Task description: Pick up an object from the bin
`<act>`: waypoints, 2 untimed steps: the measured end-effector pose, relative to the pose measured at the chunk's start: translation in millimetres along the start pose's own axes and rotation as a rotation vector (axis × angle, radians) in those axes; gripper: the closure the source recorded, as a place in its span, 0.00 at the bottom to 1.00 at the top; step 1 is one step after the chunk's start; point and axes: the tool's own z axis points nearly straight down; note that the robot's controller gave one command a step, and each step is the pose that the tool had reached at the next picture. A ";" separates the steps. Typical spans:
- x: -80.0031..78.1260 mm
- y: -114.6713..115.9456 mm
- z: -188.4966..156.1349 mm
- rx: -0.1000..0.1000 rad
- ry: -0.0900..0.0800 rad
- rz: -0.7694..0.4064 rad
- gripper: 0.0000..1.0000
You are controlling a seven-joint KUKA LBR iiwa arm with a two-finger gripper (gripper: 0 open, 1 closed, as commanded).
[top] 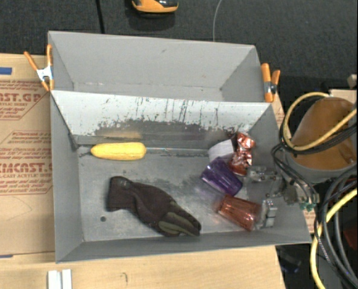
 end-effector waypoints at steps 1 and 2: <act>-2.1 0.5 -4.1 0.002 -0.007 -0.002 0.00; 0.7 49.8 39.0 0.001 -0.010 0.082 0.00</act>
Offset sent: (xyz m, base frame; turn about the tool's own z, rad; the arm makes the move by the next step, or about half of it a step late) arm -0.0030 0.0754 -0.0614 0.1123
